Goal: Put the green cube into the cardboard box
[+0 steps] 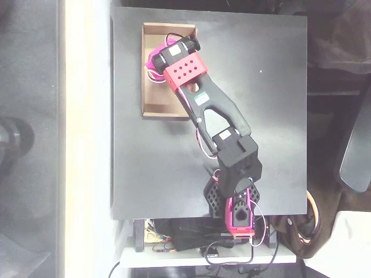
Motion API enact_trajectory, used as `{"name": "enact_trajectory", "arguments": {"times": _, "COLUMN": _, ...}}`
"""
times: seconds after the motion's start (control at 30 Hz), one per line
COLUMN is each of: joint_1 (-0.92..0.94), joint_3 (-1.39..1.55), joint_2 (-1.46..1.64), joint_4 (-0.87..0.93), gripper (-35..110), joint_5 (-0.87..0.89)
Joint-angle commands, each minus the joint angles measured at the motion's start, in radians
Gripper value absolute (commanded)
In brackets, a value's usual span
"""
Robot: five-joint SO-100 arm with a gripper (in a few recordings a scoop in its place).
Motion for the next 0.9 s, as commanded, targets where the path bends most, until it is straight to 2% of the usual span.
{"name": "enact_trajectory", "arguments": {"times": 0.0, "joint_1": -0.005, "joint_3": -0.014, "joint_2": 0.020, "joint_4": -0.005, "gripper": 12, "joint_5": 0.011}}
{"name": "enact_trajectory", "arguments": {"times": 0.1, "joint_1": -0.005, "joint_3": -0.014, "joint_2": 0.020, "joint_4": -0.005, "gripper": 14, "joint_5": 0.011}}
{"name": "enact_trajectory", "arguments": {"times": 0.37, "joint_1": -0.005, "joint_3": -0.002, "joint_2": 0.020, "joint_4": 0.000, "gripper": 31, "joint_5": 0.012}}
{"name": "enact_trajectory", "arguments": {"times": 0.63, "joint_1": -0.005, "joint_3": -0.014, "joint_2": 0.040, "joint_4": 0.002, "gripper": 32, "joint_5": 0.012}}
{"name": "enact_trajectory", "arguments": {"times": 0.87, "joint_1": 0.008, "joint_3": -0.014, "joint_2": 0.218, "joint_4": 0.003, "gripper": 32, "joint_5": 0.012}}
